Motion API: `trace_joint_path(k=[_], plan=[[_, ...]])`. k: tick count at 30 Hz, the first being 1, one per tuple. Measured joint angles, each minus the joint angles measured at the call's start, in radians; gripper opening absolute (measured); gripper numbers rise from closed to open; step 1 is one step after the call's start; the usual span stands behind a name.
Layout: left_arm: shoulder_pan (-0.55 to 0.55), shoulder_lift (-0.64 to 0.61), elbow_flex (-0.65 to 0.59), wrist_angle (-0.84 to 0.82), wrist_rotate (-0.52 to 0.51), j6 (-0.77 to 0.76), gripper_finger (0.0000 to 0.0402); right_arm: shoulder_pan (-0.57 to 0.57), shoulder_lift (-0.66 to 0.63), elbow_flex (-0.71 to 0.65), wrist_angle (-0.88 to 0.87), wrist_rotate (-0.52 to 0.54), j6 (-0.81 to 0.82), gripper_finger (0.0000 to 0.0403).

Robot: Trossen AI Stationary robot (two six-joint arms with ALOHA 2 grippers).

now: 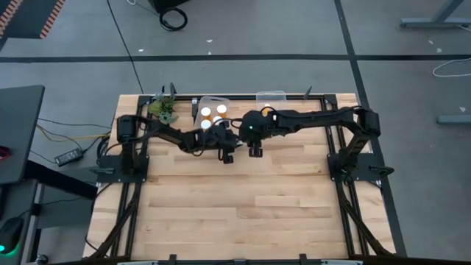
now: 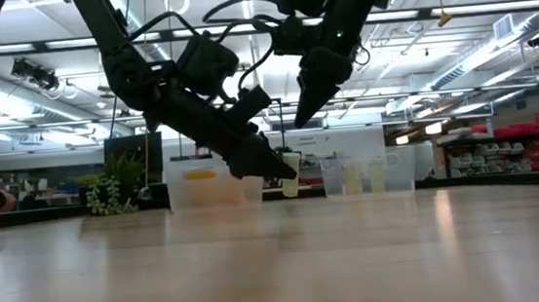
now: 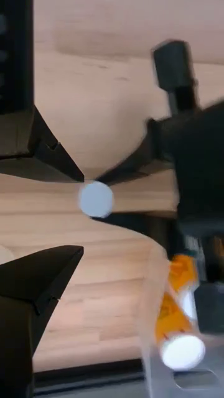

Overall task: Pick and place medicine bottles into bin by pill shape (circle, oval)
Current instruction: Put the small yellow pill bottle into the right transparent bin

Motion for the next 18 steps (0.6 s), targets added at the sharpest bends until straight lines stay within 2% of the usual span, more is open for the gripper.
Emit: trace_joint_path(k=[8, 13, 18], plan=[[0.011, 0.000, 0.001, -0.015, 0.009, -0.016, 0.0121, -0.014, 0.027, -0.001, 0.029, -0.004, -0.043, 0.0182], [0.010, -0.002, 0.002, -0.038, 0.011, -0.018, 0.0125, -0.016, -0.011, 0.000, 0.023, 0.001, -0.043, 0.0182], [0.010, -0.004, 0.003, -0.058, 0.010, -0.026, 0.0118, -0.015, -0.037, 0.001, -0.056, -0.006, -0.025, 0.0182]])
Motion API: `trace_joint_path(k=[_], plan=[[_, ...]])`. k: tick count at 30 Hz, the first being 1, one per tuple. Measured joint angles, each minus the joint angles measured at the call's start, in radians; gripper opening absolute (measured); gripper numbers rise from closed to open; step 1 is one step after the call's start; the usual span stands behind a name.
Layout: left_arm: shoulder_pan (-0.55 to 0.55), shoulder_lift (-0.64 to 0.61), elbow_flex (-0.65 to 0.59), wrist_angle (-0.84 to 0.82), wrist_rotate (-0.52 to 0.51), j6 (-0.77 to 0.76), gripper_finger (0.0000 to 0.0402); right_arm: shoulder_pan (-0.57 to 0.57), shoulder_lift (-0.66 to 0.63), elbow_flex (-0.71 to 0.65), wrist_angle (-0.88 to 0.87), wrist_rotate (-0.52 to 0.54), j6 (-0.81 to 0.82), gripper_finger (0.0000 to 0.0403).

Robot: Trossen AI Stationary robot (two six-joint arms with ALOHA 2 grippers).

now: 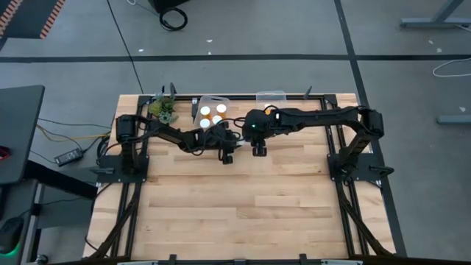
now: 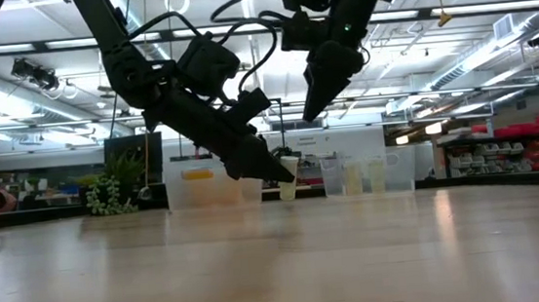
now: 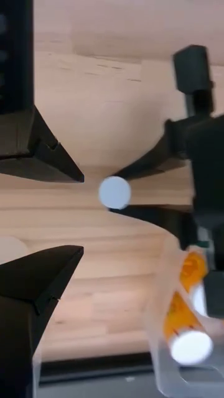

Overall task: Pick and place medicine bottles into bin by pill shape (circle, oval)
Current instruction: Put the small yellow pill bottle into the right transparent bin

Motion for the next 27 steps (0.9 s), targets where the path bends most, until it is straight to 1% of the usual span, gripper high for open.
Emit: trace_joint_path(k=[3, 7, 11, 14, 22, 27], plan=[[0.000, -0.001, 0.000, -0.012, 0.023, -0.014, 0.0119, 0.000, -0.002, -0.022, 0.015, -0.009, 0.005, 0.0182], [0.002, 0.002, -0.003, -0.042, 0.053, -0.047, 0.0124, 0.000, -0.005, -0.122, 0.095, -0.030, 0.008, 0.0182], [0.000, 0.002, -0.002, -0.061, 0.052, -0.052, 0.0124, -0.002, -0.042, -0.236, 0.211, -0.032, 0.032, 0.0182], [0.000, 0.002, -0.002, -0.060, 0.062, -0.054, 0.0121, -0.002, -0.092, -0.285, 0.241, -0.031, 0.051, 0.0182], [-0.002, 0.002, -0.003, -0.042, 0.070, -0.054, 0.0125, 0.006, -0.270, -0.310, 0.238, -0.030, 0.094, 0.0182], [-0.012, 0.004, -0.004, -0.028, 0.072, -0.065, 0.0124, 0.028, -0.297, -0.311, 0.246, -0.031, 0.106, 0.0182]])
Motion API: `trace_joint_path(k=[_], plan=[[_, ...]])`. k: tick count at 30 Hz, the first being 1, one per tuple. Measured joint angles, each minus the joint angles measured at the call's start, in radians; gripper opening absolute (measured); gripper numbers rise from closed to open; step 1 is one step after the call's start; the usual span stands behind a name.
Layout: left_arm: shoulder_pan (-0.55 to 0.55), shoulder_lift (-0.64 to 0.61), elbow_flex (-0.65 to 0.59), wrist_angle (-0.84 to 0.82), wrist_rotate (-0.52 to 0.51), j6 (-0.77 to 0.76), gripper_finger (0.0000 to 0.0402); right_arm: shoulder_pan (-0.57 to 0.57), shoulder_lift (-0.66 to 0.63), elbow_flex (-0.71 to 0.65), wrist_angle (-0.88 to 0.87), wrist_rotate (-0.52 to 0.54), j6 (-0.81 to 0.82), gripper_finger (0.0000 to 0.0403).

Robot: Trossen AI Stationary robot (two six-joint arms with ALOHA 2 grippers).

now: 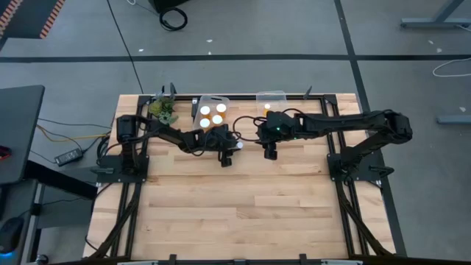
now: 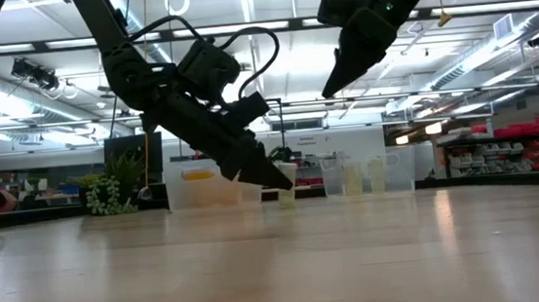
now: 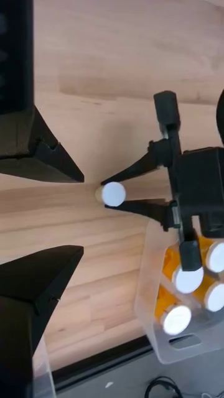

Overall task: Pick and place medicine bottles into bin by pill shape (circle, oval)
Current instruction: Put the small yellow pill bottle into the right transparent bin

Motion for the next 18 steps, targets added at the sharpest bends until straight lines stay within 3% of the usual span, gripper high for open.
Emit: trace_joint_path(k=[18], plan=[[-0.012, -0.086, -0.001, -0.040, -0.021, 0.007, 0.0223, 0.012, 0.081, -0.001, 0.076, -0.048, 0.007, 0.0182]])
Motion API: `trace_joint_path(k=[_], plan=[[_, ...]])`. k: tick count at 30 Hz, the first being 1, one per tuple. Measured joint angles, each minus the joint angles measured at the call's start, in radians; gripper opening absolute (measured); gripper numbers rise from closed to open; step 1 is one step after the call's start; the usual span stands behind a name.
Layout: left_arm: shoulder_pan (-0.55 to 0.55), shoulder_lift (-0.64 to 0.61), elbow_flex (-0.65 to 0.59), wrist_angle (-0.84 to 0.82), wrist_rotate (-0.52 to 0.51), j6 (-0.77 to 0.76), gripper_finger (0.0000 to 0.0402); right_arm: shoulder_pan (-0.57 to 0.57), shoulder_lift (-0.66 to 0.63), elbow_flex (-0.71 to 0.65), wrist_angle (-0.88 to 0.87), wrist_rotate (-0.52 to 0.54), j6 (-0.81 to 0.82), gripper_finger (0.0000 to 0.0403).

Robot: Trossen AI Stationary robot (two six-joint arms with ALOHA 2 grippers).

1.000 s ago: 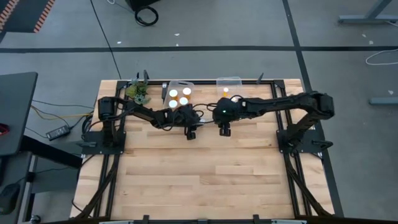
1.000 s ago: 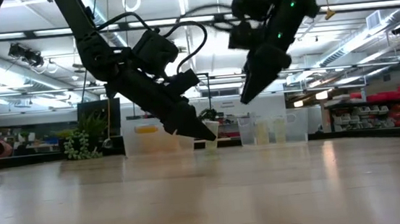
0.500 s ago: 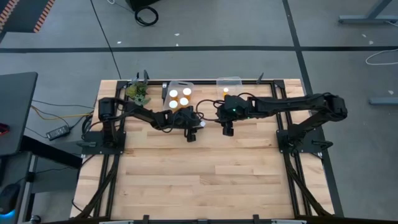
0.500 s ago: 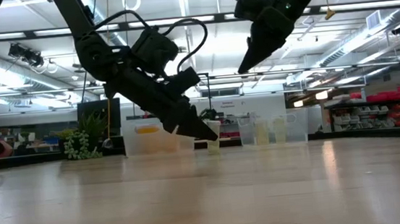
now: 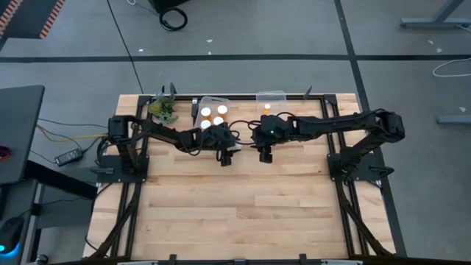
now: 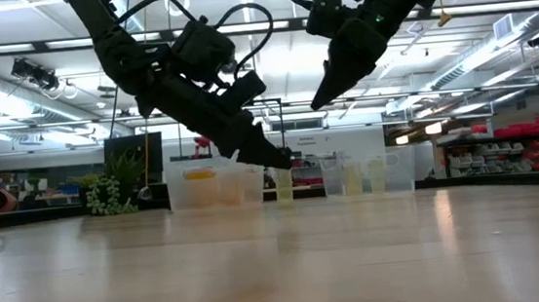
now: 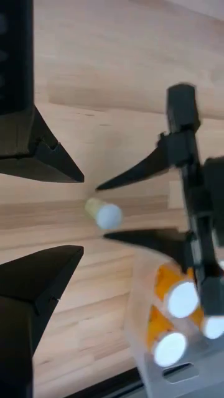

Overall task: Pick and place medicine bottles into bin by pill shape (circle, oval)
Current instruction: Put the small yellow pill bottle into the right transparent bin

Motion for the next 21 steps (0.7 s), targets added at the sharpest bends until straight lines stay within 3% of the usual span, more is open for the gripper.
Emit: trace_joint_path(k=[14, 21], plan=[[0.006, -0.068, -0.004, -0.069, -0.003, 0.051, 0.0199, 0.000, 0.002, 0.000, 0.015, -0.005, 0.000, 0.0182], [0.015, -0.176, -0.007, -0.190, -0.006, 0.067, 0.0195, 0.000, 0.001, -0.005, 0.032, -0.005, 0.016, 0.0182]])
